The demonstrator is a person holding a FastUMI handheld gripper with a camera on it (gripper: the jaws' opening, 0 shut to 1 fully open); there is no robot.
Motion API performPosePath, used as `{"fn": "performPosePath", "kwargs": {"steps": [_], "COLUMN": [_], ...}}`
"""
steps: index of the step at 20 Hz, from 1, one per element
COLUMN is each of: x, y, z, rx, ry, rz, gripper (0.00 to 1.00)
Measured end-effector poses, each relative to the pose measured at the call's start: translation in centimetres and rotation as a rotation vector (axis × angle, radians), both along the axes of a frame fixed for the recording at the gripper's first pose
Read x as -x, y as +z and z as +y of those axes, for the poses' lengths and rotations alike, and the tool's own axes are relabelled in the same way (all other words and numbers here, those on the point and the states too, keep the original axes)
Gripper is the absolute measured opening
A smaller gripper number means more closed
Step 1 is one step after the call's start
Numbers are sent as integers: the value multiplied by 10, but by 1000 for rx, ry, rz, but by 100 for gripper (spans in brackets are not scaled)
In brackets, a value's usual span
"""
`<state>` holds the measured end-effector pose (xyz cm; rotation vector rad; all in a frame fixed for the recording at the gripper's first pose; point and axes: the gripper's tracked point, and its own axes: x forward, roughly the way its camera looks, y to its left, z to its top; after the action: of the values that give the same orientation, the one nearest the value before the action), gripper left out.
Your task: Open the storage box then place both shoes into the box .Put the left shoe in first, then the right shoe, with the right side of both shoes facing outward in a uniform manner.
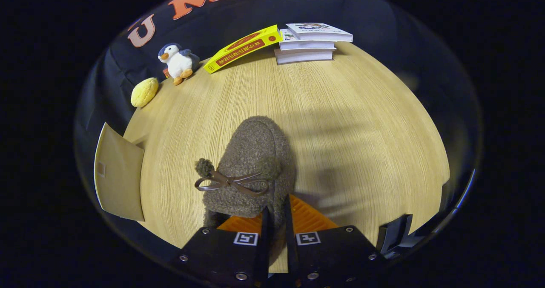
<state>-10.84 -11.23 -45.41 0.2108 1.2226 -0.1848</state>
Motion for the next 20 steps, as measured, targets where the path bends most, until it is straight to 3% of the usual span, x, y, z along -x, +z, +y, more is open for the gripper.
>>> {"fn": "performPosePath", "kwargs": {"steps": [4,12,20], "x": [0,-17,-52], "y": [8,67,116], "z": [-3,36,128], "rx": [29,18,-8], "ry": [-20,-54,57], "rz": [9,-41,-100], "gripper": [4,4,4]}}
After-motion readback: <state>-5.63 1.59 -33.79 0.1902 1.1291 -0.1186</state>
